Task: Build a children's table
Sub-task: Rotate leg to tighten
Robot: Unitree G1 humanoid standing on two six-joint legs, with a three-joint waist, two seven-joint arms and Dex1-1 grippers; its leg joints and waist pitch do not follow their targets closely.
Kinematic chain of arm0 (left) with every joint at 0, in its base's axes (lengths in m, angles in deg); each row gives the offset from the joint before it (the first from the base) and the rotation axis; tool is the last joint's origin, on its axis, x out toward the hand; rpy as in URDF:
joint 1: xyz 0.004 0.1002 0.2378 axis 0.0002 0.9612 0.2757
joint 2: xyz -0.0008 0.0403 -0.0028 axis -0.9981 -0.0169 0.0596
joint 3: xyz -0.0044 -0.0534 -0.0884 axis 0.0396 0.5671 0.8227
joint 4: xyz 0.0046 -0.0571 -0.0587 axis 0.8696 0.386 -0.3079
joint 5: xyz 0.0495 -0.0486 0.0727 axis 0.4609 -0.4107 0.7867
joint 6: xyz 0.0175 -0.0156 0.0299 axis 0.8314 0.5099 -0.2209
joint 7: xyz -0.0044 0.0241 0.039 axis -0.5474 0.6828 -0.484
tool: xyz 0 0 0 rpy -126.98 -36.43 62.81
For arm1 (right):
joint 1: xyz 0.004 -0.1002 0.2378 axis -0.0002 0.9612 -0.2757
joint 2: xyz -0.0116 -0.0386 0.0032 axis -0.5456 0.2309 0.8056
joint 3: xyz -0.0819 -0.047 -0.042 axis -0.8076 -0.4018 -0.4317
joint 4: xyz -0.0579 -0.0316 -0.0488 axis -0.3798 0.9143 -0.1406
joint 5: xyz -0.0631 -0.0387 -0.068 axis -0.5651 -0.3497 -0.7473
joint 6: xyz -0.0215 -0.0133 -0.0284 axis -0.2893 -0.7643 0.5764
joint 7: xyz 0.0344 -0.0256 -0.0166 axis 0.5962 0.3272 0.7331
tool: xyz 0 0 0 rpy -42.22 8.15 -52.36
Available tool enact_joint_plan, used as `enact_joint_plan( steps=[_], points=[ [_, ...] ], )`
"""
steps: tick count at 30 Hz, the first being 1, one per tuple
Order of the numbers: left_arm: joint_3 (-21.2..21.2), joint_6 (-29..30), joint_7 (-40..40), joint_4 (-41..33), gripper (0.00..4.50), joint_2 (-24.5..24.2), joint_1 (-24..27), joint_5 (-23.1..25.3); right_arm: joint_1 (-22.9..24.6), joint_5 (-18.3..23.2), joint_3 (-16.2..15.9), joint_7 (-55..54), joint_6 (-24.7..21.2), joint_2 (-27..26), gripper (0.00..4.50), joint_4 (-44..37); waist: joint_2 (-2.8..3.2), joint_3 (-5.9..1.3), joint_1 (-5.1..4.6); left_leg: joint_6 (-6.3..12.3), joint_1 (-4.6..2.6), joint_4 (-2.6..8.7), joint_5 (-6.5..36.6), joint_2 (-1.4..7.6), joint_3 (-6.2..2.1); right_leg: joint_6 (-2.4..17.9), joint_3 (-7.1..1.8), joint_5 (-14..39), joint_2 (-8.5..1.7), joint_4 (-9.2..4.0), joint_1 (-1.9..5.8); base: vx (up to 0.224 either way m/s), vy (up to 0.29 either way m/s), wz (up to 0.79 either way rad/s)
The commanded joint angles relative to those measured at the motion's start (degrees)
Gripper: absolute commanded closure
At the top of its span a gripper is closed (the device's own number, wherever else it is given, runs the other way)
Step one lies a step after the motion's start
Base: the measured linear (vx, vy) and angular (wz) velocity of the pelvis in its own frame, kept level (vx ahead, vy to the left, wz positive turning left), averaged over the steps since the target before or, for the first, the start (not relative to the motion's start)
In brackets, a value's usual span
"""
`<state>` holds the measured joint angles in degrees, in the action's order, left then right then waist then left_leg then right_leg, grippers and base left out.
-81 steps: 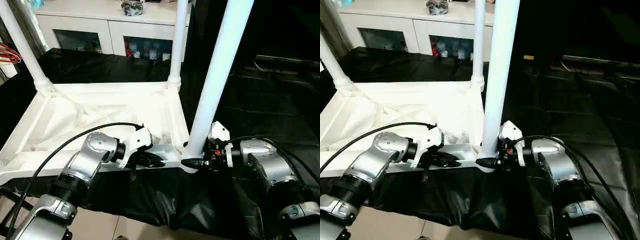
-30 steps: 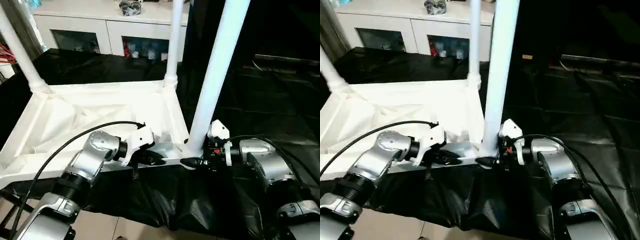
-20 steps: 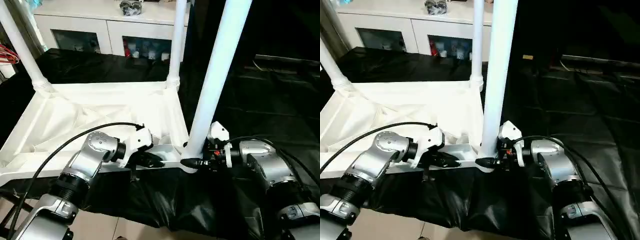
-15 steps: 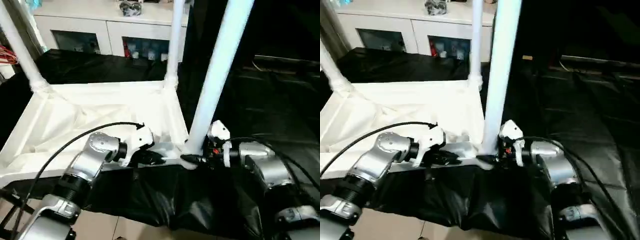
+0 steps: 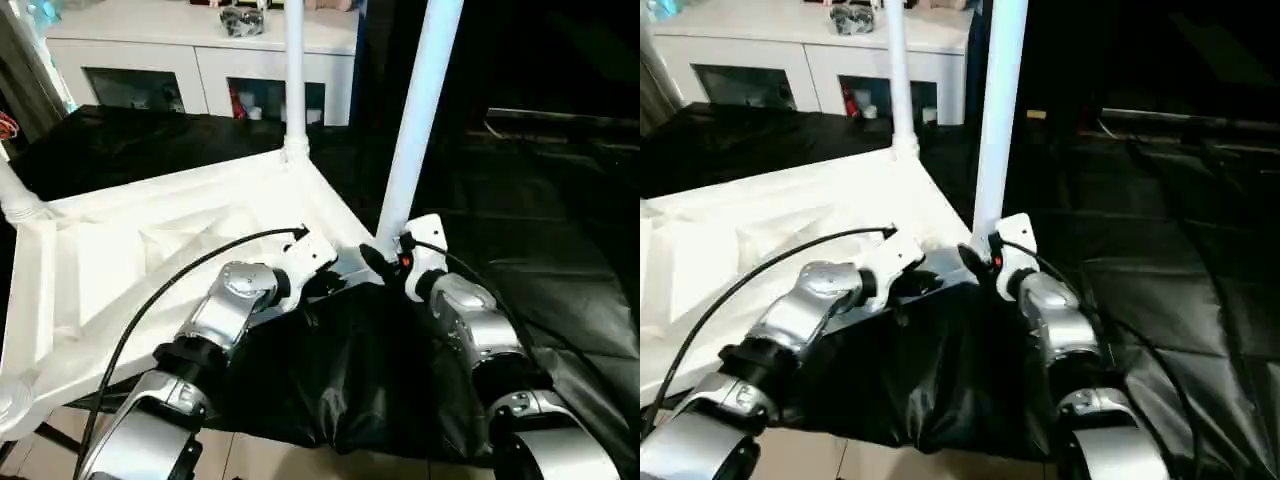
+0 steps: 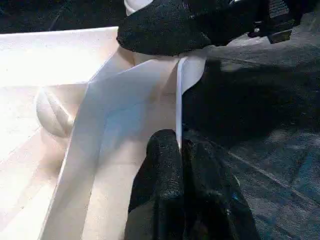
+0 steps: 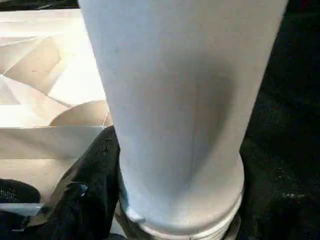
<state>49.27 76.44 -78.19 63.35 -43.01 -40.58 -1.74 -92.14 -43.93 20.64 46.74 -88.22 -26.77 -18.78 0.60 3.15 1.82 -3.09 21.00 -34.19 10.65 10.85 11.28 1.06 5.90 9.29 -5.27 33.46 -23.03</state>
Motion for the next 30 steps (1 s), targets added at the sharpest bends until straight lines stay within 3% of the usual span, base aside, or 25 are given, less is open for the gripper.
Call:
enact_joint_plan(
  steps=[1, 4, 6, 8, 14, 15, 18, 25, 30],
  points=[
    [-0.12, -3.43, 0.2, -2.21, 4.5, 3.08, -2.17, -2.55, -0.11, 1.2, -3.84, 6.72, -1.38, -4.82, 1.05, 0.67, -0.39, -3.81, 0.11, 2.93, -0.68, 4.29, 15.29, 2.5, -1.4, 10.78, -3.05, 19.97, -3.96, -4.59, 2.43, 0.0, 0.0, 0.0],
    [-0.68, -4.0, -2.79, -3.46, 4.5, 1.69, -1.08, -3.22, -0.03, 1.35, -4.58, 10.29, -1.06, -3.23, 0.79, -0.03, -0.51, -3.97, 0.21, 3.83, -0.29, 4.15, 13.3, 2.49, -1.38, 11.32, -3.08, 18.31, -4.05, -4.18, 2.84, 0.0, 0.0, 0.0],
    [-0.76, -4.44, -4.58, -4.15, 4.5, 1.07, -0.47, -3.66, -0.01, 0.42, -5.4, 11.89, -0.37, -2.09, 0.57, 0.04, -0.48, -3.86, 0.25, 3.86, -0.5, 4.11, 13.37, 2.51, -1.26, 11.6, -3.1, 18.56, -3.99, -4.29, 2.6, 0.0, 0.0, 0.0],
    [-0.99, -4.71, -7.11, -5.41, 4.5, 0.06, 0.42, -4.26, 0.49, -0.15, -6.72, 15.42, 0.21, -0.35, 0.57, -0.94, -0.56, -3.87, 0.22, 3.92, -0.27, 4.1, 13.35, 2.52, -1.35, 11.55, -3.07, 19.1, -4.06, -4.18, 2.85, 0.0, 0.0, 0.0],
    [-1.49, -5.41, -14.42, -8.33, 4.5, -3.97, 2.58, -5.78, 2.8, 1.49, -9.01, 29.9, -0.7, 6.03, 0.57, -6.18, -0.47, -3.81, 0.56, 4.39, -0.49, 4.15, 13.71, 2.81, -1.26, 11.62, -3.15, 19.14, -3.81, -4.08, 2.6, 0.0, 0.0, 0.0],
    [-1.5, -5.41, -15.26, -8.46, 4.5, -4.55, 2.69, -5.93, 3.14, 1.83, -9.29, 32.31, -1.0, 6.95, 0.57, -6.97, -0.33, -3.85, 0.88, 4.42, -0.75, 4.07, 13.94, 2.94, -1.15, 11.91, -3.17, 18.71, -3.71, -4.01, 2.49, 0.0, 0.0, 0.0],
    [-1.46, -5.22, -17.41, -9.05, 4.5, -5.9, 2.99, -6.29, 3.94, 2.16, -10.54, 37.32, -1.44, 9.08, 0.57, -8.7, -0.36, -3.84, 1.29, 4.33, -0.65, 4.09, 13.51, 2.99, -1.08, 12.13, -3.23, 18.17, -3.78, -3.89, 2.55, 0.0, 0.0, 0.0],
    [-3.07, -3.44, -26.55, -13.46, 4.5, -10.05, 5.18, -8.18, 5.37, 1.21, -13.72, 45.93, -1.94, 13.19, 0.57, -11.61, -0.39, -3.86, 1.74, 4.24, -0.47, 4.14, 12.66, 3.09, -1.08, 12.74, -3.33, 16.91, -3.79, -3.51, 2.6, 0.0, 0.0, 0.0],
    [-3.39, -2.49, -28.35, -14.75, 4.5, -10.85, 5.91, -8.57, 5.97, 1.72, -14.34, 48.12, -3.22, 13.72, 0.93, -13.14, -0.44, -3.84, 1.68, 3.92, -0.51, 4.19, 12.51, 3.1, -1.12, 12.92, -3.34, 16.82, -3.79, -3.45, 2.69, 0.0, 0.0, 0.0]
  ],
)
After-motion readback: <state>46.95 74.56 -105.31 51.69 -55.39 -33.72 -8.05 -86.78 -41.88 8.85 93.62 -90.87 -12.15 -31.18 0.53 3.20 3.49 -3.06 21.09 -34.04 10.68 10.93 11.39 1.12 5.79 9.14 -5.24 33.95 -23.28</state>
